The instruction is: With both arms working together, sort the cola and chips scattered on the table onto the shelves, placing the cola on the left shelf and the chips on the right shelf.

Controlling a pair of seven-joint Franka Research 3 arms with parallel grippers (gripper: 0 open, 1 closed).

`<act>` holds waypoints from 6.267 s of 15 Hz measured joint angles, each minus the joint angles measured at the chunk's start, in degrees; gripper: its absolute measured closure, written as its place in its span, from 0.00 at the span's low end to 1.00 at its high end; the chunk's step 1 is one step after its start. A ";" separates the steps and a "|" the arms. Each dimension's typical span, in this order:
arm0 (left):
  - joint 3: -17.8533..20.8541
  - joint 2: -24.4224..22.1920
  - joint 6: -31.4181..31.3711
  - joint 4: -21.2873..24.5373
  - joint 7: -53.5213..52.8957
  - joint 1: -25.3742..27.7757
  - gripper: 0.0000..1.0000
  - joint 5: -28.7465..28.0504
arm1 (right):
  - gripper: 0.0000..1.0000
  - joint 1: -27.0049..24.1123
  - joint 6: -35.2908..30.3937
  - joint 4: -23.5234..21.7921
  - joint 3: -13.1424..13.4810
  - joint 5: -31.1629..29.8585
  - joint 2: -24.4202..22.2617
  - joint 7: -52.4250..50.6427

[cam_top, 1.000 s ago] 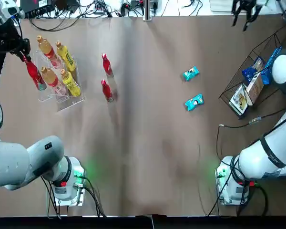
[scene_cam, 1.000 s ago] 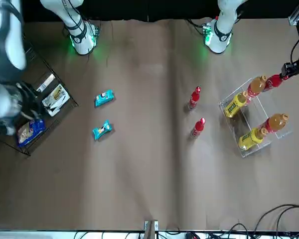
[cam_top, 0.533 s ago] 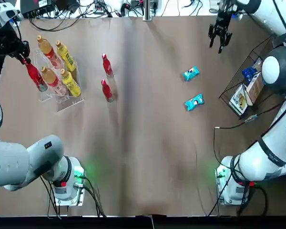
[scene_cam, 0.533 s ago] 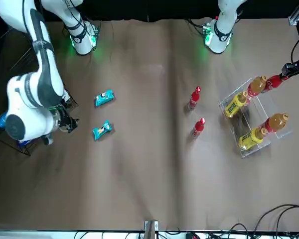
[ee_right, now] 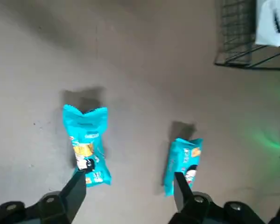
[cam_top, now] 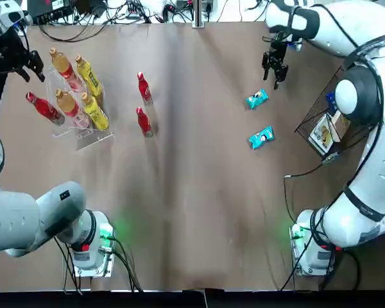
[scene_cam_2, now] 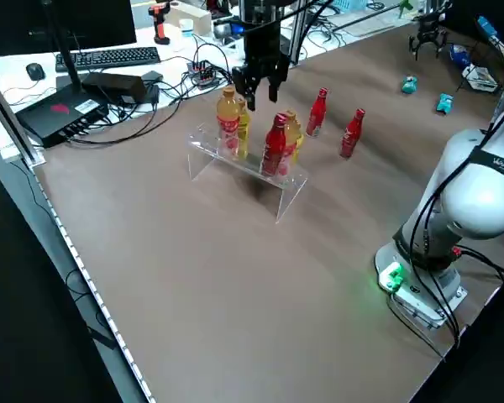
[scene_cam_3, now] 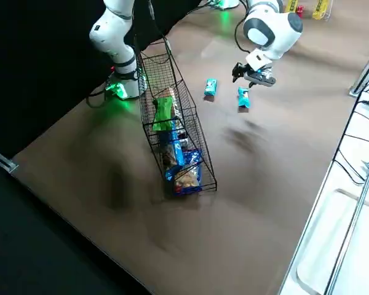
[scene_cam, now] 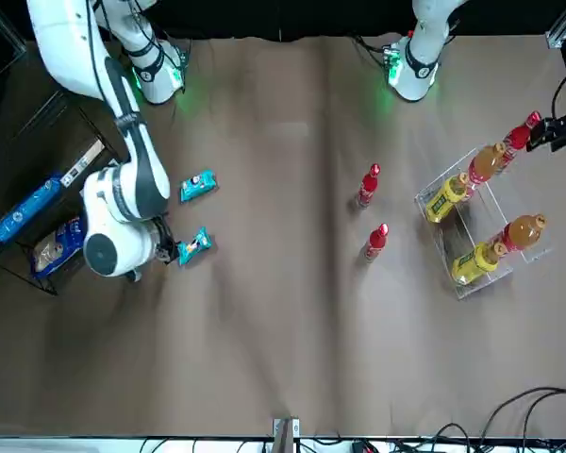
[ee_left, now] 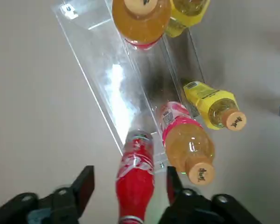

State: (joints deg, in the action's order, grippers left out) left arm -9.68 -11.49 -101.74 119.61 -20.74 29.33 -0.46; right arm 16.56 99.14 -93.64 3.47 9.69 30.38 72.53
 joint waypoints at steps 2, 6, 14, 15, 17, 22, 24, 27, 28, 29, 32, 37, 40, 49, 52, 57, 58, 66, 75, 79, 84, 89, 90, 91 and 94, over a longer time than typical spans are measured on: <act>0.00 -0.28 0.93 -1.70 -0.68 0.00 0.16 0.00 | 0.16 0.86 1.97 -0.01 0.00 0.18 1.69 1.26; -3.78 -0.02 2.57 -8.07 0.24 -0.04 0.00 0.02 | 0.16 2.03 7.12 -0.01 0.01 0.28 4.39 3.07; -24.00 5.67 3.60 -12.89 23.54 -0.72 0.00 0.20 | 0.17 3.77 11.60 -0.05 0.01 0.31 8.94 4.23; -26.36 7.24 3.59 -12.86 26.13 -1.28 0.00 0.24 | 0.17 3.98 12.18 -0.05 0.01 0.31 9.57 4.44; -29.44 11.45 1.91 -12.81 29.74 -3.11 0.00 0.33 | 0.18 4.25 13.09 -0.04 0.02 0.31 10.51 4.61; -30.10 20.51 -8.94 -12.58 37.48 -9.17 0.00 0.19 | 0.45 4.34 13.79 0.18 0.10 0.33 10.93 5.17; -30.07 22.56 -10.99 -12.50 38.71 -10.13 0.00 0.12 | 0.63 4.34 13.72 0.23 0.30 0.32 10.92 5.46; -30.03 24.70 -16.80 -10.39 42.78 -11.89 0.00 -1.85 | 0.80 4.32 8.69 1.66 1.07 -0.92 10.59 5.46; -30.00 26.06 -21.91 -8.17 47.13 -13.12 0.02 -4.66 | 0.81 4.17 1.07 4.38 1.73 -3.92 10.07 5.29; -30.00 26.86 -23.21 -7.52 49.21 -13.75 0.03 -6.20 | 0.81 4.12 -3.49 6.16 2.17 -5.72 9.58 5.04; -29.98 29.04 -23.88 -6.11 53.91 -14.62 0.07 -11.15 | 0.81 3.84 -19.47 11.00 4.09 -11.45 6.26 0.83; -29.87 29.75 -24.13 -5.39 55.61 -14.46 0.22 -12.03 | 0.81 3.55 -35.91 13.68 12.48 -14.83 -4.61 -15.39; -29.87 29.75 -24.13 -5.41 56.87 -14.46 0.38 -12.05 | 0.81 3.05 -41.26 14.86 13.96 -19.44 -9.93 -21.48; -29.90 29.64 -24.08 -5.55 60.13 -14.50 0.64 -12.06 | 0.81 3.06 -48.39 20.48 19.64 -34.67 -10.76 -43.89; -29.89 29.63 -24.09 -5.64 61.32 -14.45 0.69 -12.11 | 0.81 1.69 -47.77 20.60 21.82 -34.72 -10.78 -46.38; -29.82 26.50 -12.06 -14.50 61.53 -12.42 0.69 -12.27 | 0.80 -3.20 -43.66 19.08 21.86 -34.72 -10.61 -48.78; -29.84 25.51 -7.07 -17.59 61.00 -11.57 0.69 -12.29 | 0.79 -3.55 -43.27 18.72 21.86 -34.72 -10.59 -49.01; -29.89 16.83 14.51 -26.18 42.64 -2.15 0.69 -12.25 | 0.63 -4.34 -42.22 17.27 21.83 -34.71 -10.52 -49.36; -29.82 11.68 20.27 -26.11 18.52 13.77 0.69 -11.05 | 0.49 1.47 -48.07 20.92 20.12 -26.37 -12.09 -50.05; -29.76 11.54 20.34 -25.13 11.49 20.38 0.69 -10.13 | 0.41 3.17 -48.19 21.03 19.88 -14.25 -13.73 -39.97; -29.73 11.55 18.75 -23.22 7.35 24.34 0.69 -7.74 | 0.30 5.88 -42.36 14.07 19.60 -7.01 -12.86 -29.46; -29.74 11.57 12.80 -19.25 7.16 24.76 0.69 -7.55 | 0.27 7.59 -32.48 4.64 19.56 -1.94 -12.17 -21.28; -29.74 11.57 11.57 -18.28 7.16 24.80 0.69 -7.54 | 0.27 7.65 -30.75 3.89 19.58 -1.30 -12.12 -20.85; -29.73 11.57 10.35 -17.32 7.16 24.94 0.69 -7.54 | 0.27 7.57 -29.37 3.69 19.76 -0.37 -12.13 -20.49; -29.70 11.60 7.40 -14.84 7.11 25.55 0.69 -7.54 | 0.27 6.36 -27.58 3.73 20.49 2.03 -12.32 -20.00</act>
State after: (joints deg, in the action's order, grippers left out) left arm -39.39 0.10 -94.34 104.77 -13.62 54.87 -8.00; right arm 22.92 71.56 -89.91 23.96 11.72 18.06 52.53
